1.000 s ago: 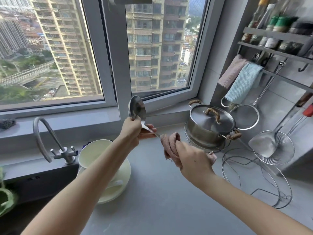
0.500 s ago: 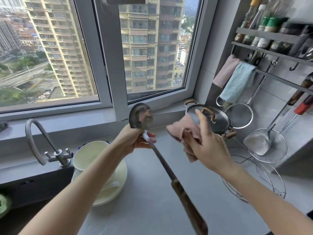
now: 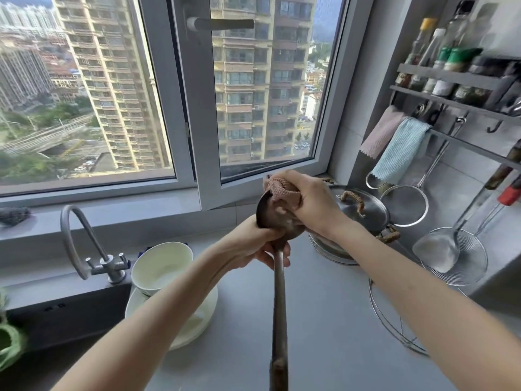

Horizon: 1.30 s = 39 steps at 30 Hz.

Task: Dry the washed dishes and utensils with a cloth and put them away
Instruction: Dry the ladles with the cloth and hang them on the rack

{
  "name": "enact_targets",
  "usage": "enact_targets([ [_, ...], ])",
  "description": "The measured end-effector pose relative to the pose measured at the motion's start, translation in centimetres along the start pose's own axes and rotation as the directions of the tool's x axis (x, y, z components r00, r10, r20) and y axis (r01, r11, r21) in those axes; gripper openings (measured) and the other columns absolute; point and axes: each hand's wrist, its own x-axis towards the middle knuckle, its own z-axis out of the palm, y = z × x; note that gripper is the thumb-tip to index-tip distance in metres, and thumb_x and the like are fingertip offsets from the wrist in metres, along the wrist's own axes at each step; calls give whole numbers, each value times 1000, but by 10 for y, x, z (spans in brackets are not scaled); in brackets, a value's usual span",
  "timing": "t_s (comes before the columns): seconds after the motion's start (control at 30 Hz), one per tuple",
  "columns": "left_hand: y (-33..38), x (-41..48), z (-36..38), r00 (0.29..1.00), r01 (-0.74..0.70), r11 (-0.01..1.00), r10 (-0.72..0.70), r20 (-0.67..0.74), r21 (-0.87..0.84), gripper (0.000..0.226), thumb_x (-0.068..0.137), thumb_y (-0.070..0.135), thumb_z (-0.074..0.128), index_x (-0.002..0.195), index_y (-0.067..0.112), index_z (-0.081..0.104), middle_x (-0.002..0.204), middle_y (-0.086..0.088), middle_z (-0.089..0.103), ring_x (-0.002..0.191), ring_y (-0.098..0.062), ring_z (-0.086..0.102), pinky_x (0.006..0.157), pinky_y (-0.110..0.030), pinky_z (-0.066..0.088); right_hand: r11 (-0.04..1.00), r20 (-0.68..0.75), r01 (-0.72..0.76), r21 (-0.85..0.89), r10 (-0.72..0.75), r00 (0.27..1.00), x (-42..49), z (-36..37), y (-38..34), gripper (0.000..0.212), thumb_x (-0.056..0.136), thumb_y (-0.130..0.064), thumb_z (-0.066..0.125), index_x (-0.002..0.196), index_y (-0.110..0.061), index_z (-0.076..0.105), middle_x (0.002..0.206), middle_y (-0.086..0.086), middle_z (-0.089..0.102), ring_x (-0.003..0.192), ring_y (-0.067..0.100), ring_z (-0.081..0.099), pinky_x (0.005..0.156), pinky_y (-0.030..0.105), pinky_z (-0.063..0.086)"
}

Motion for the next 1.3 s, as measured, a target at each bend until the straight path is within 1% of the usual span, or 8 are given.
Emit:
enact_targets([
  [0.3,-16,-30,11,969,218,970,-202,140,-107,20,103,21,34,113,10,48,49,3,41,34,-7,33,35,-14,28,817,-138,-402,-413,380,915,-5,-29,43,23,90,-20,57,112,-16,60,100,16,69,95,38,63,72,37,46],
  [0.43,-19,-21,3,974,225,968,-223,32,-111,21,103,20,32,109,9,50,48,4,38,34,-5,27,34,-13,22,761,-410,-448,-469,261,874,-11,-45,30,57,76,-13,71,129,-15,50,108,20,61,93,41,60,72,41,46],
  [0.5,-21,-18,4,971,237,963,-237,10,-127,21,103,18,33,107,8,50,47,5,39,34,-5,28,33,-13,23,659,-389,-325,-679,52,920,-17,-41,20,86,59,-9,81,135,-13,41,109,23,56,89,40,58,67,41,46],
  [0.57,-22,-17,6,976,220,969,-218,25,-116,21,103,18,33,107,8,51,47,4,39,33,-5,28,33,-13,23,547,-46,-52,-835,25,999,-27,-23,17,105,54,-21,81,143,-18,25,127,25,49,107,42,51,83,48,44],
  [0.7,-26,-16,11,984,175,982,-172,40,-76,20,103,18,35,105,6,51,46,5,36,32,-6,27,34,-12,22,743,560,173,-646,308,769,-53,0,29,92,75,-52,35,151,-28,-10,160,12,-10,147,31,-11,117,49,-12],
  [0.87,-20,-16,11,997,77,988,-79,-14,-135,25,103,16,35,81,12,46,44,3,35,29,-6,26,32,-11,22,921,329,213,-325,-101,939,-62,6,30,69,88,-40,39,149,-13,22,154,11,30,140,34,31,116,39,18],
  [1.07,-22,-17,9,986,156,987,-153,61,-34,30,103,19,36,76,9,46,42,2,34,27,-7,26,32,-9,21,624,387,604,-495,-464,797,-64,-2,52,63,81,-20,66,138,-23,40,136,0,55,120,27,51,94,47,39],
  [1.3,-14,-12,14,981,179,973,-164,107,-145,33,103,19,35,72,11,45,39,5,32,25,-5,24,32,-7,19,453,266,537,-711,-534,803,-51,-15,73,34,89,-6,53,122,-13,52,119,14,65,99,34,63,92,59,46],
])
